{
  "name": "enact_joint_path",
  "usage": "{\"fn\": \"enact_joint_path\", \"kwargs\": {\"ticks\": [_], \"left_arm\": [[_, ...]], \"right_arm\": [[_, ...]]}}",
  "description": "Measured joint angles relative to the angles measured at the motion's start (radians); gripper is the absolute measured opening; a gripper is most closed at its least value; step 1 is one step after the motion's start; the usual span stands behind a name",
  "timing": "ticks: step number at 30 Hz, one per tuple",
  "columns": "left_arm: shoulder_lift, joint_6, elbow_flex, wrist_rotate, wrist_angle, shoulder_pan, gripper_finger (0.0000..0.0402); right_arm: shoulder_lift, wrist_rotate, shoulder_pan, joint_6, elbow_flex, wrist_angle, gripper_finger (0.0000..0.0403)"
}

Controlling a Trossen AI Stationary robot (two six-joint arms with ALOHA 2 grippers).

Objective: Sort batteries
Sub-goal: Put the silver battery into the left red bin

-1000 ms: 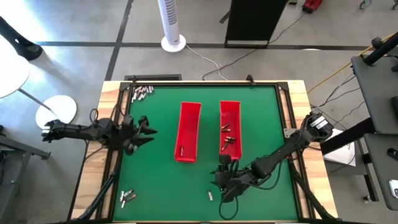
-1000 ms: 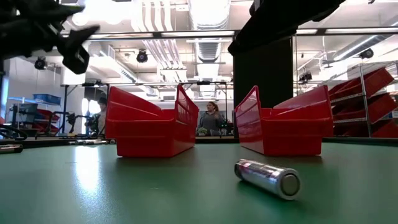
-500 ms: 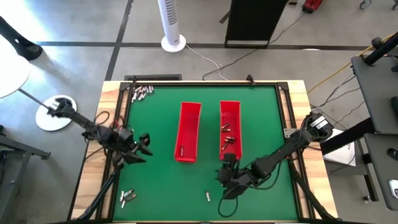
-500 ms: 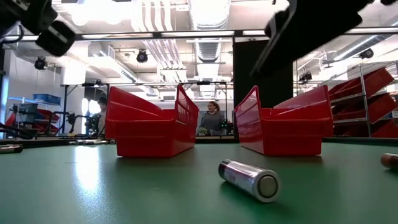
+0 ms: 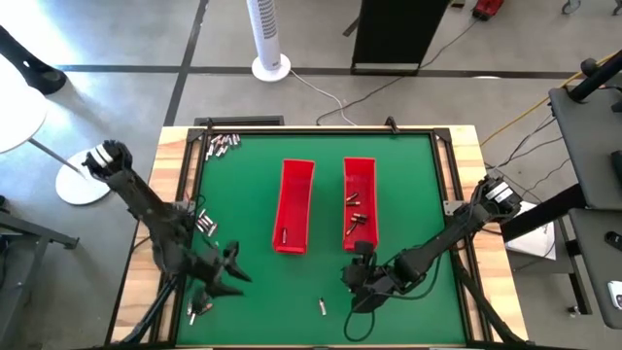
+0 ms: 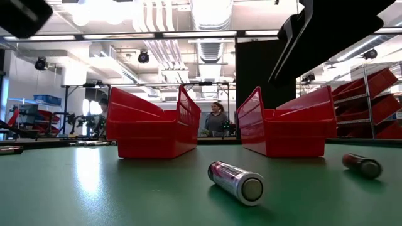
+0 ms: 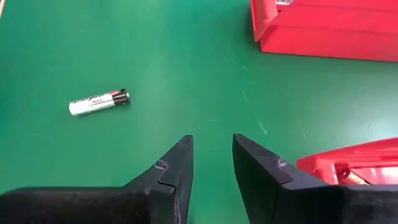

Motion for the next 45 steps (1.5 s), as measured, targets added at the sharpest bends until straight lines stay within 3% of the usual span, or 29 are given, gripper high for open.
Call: {"fn": "enact_joint_path", "kwargs": {"ticks": [12,17,26,31,36,45], "left_arm": [[0.412,0.002,0.641,0.003,-0.831,0.043,0.0155],[0.547,0.034,0.858,0.121,-1.147,0.121,0.0155],[0.704,0.297,1.007,0.617,-1.201,0.311,0.0155],[0.803,0.458,1.083,0.803,-1.206,0.378,0.0155],[0.911,0.608,1.245,0.893,-1.285,0.41,0.0155],[1.051,0.756,1.534,0.893,-1.596,0.423,0.0155]], "right_arm": [[-0.003,-0.079,0.002,0.009,0.061,-0.059,0.0083],[-0.006,-0.079,0.008,0.011,0.112,-0.128,0.0075],[-0.008,-0.079,0.055,0.021,0.146,-0.178,0.0069],[-0.008,-0.079,0.085,0.098,0.146,-0.244,0.0079],[-0.008,-0.07,0.099,0.207,0.146,-0.313,0.0088],[-0.008,-0.066,0.134,0.296,0.143,-0.346,0.0082]]}}
